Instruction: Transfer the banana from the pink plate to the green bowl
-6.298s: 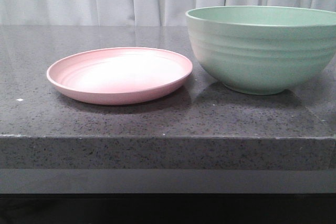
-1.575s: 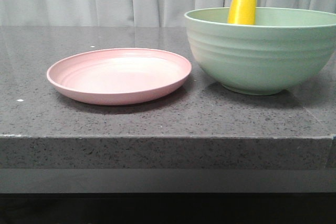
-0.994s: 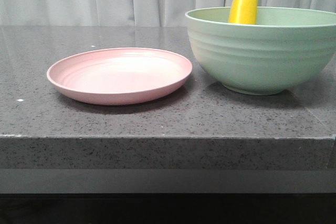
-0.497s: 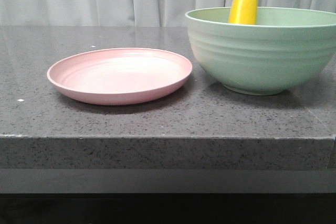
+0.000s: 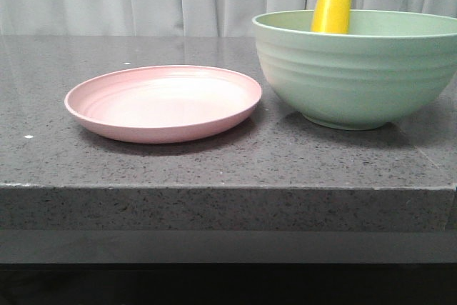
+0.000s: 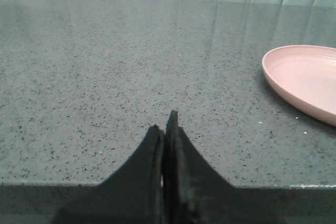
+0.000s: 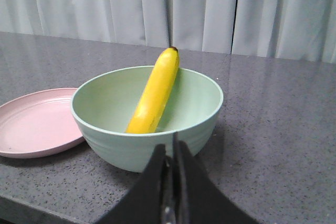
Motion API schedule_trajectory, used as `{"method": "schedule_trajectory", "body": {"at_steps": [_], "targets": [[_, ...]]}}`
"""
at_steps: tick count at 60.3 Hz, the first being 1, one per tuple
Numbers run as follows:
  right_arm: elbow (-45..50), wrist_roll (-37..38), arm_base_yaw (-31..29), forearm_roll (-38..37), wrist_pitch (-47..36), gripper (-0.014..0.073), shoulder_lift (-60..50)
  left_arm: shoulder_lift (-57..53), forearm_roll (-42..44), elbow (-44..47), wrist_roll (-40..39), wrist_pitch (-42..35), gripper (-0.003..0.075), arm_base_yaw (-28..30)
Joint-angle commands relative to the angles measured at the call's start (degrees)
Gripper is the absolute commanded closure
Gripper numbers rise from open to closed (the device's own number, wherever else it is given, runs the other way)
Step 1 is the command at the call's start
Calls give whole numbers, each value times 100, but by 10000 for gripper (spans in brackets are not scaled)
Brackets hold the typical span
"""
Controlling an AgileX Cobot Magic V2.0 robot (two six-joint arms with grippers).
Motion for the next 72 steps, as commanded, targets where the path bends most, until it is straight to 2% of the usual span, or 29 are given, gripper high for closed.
{"method": "schedule_trajectory", "body": {"at_steps": [1, 9, 72], "targets": [[-135, -41, 5, 42, -466, 654, 62, -113, -65, 80, -40, -918, 741, 34], [-135, -41, 5, 42, -466, 654, 62, -113, -87, 491, -40, -1574, 741, 34], [-135, -41, 5, 42, -466, 654, 62, -113, -87, 465, -40, -1488, 741, 34]]}}
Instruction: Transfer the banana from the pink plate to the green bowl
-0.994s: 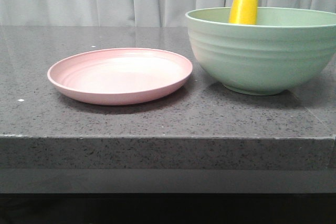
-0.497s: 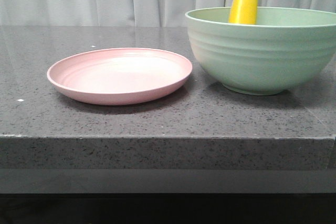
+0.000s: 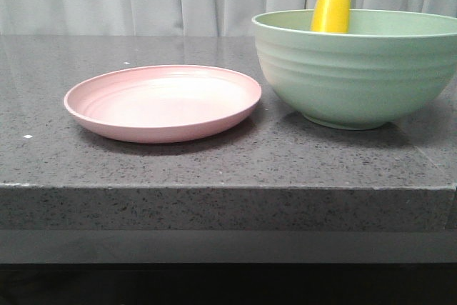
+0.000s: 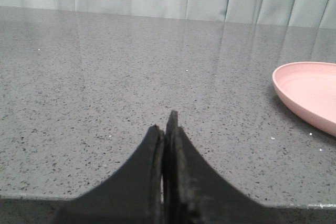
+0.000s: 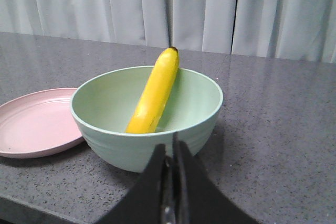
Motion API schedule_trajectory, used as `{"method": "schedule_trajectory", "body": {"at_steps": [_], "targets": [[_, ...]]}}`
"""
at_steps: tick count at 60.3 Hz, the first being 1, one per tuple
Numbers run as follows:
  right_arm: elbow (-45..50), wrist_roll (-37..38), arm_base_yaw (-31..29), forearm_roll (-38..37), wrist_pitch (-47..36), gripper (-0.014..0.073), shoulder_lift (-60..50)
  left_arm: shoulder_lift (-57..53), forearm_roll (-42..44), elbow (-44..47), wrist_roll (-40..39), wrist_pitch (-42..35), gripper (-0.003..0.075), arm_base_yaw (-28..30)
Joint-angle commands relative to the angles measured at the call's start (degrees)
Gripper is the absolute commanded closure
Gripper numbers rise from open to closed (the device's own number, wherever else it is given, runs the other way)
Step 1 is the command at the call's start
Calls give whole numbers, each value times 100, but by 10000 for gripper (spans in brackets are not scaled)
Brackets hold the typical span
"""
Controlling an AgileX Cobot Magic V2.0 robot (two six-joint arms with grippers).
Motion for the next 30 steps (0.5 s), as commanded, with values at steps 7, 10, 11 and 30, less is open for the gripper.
{"method": "schedule_trajectory", "body": {"at_steps": [7, 10, 11, 30], "targets": [[-99, -47, 5, 19, -519, 654, 70, -113, -55, 6, -40, -538, 741, 23], [-19, -36, 0, -15, -711, 654, 70, -113, -55, 6, -40, -538, 741, 23], [37, 15, -20, -43, -839, 654, 70, -113, -55, 6, -40, -538, 741, 23], [1402, 862, -821, -755, -2038, 654, -122, -113, -55, 6, -40, -538, 741, 23]]}}
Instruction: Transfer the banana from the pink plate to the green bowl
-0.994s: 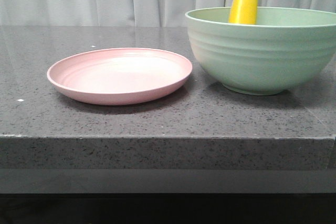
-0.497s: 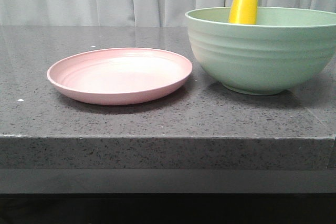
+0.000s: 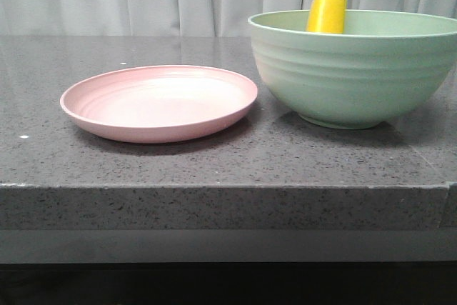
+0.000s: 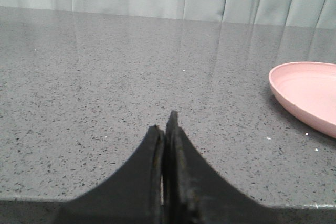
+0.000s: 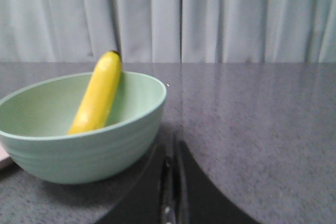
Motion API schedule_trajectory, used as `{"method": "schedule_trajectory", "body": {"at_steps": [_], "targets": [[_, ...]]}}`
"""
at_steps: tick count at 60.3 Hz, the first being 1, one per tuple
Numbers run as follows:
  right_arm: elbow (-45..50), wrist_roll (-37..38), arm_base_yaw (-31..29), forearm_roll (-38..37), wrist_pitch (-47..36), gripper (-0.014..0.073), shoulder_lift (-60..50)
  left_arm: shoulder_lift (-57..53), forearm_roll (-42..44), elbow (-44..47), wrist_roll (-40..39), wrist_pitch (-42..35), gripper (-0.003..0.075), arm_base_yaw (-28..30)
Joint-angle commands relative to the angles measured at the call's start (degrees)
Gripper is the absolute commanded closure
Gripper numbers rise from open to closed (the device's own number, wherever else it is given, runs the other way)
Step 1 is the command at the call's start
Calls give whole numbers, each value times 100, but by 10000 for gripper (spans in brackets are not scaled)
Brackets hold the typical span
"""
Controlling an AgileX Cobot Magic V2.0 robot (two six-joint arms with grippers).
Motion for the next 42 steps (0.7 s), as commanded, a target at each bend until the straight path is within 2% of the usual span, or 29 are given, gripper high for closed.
{"method": "schedule_trajectory", "body": {"at_steps": [1, 8, 15, 22, 42], "targets": [[173, 58, -205, -117, -436, 654, -84, -113, -55, 6, -30, -538, 741, 23], [554, 58, -403, -112, -109, 654, -456, -102, -55, 6, -30, -538, 741, 23], [806, 58, -458, -99, -160, 654, -451, -102, -55, 6, -30, -538, 741, 23], [808, 58, -458, -69, 70, 654, -451, -102, -55, 6, -30, -538, 741, 23], [808, 58, -458, -2, 66, 654, -451, -102, -55, 6, -30, -538, 741, 23]]}}
